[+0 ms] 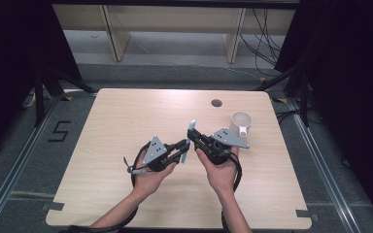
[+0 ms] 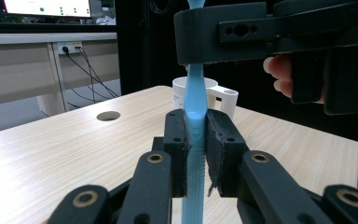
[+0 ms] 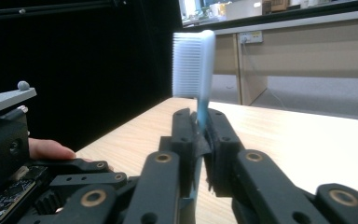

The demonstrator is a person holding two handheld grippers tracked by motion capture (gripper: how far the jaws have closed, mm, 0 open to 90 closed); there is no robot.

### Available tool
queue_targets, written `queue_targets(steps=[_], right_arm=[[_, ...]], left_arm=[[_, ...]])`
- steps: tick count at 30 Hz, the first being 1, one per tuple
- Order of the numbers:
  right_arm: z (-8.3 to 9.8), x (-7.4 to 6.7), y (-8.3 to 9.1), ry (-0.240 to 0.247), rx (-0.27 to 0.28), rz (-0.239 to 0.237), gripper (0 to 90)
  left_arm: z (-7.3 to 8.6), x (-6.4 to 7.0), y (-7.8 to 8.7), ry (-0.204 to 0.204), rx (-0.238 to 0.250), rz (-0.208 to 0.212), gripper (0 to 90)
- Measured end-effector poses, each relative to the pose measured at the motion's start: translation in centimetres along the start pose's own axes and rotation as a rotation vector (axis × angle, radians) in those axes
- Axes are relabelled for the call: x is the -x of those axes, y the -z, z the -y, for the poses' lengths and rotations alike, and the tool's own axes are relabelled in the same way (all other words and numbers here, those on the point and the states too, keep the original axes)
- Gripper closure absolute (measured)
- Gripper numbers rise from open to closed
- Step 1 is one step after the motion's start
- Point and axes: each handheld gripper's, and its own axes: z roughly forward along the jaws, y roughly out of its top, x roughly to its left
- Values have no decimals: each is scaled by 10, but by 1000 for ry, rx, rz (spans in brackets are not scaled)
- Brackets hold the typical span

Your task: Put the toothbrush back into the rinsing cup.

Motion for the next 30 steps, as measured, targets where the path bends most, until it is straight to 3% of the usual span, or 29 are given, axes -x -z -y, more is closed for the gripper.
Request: queue_targets(steps=[9, 16, 20, 22, 25, 26, 30], right_arm=[[-2, 1, 3, 33, 2, 12, 866], [-7, 2, 10, 42, 12, 53, 866], [-11, 5, 16, 76, 26, 77, 866], [-12, 5, 20, 66, 19, 86, 866], [-14, 8, 25, 87, 31, 94, 866], [-14, 9, 27, 73, 27, 99, 866], [-16, 14, 34, 86, 35, 122, 866]], left_arm=[[-2, 1, -2, 18, -11, 19, 774], [-3, -6, 10, 12, -60, 48, 574], [-2, -15, 25, -12, -93, 23, 518], [-3, -20, 32, -31, -108, 3, 495], [-2, -27, 39, -47, -132, -18, 462], [0, -34, 44, -60, -160, -36, 451], [4, -49, 57, -51, -179, -78, 435]])
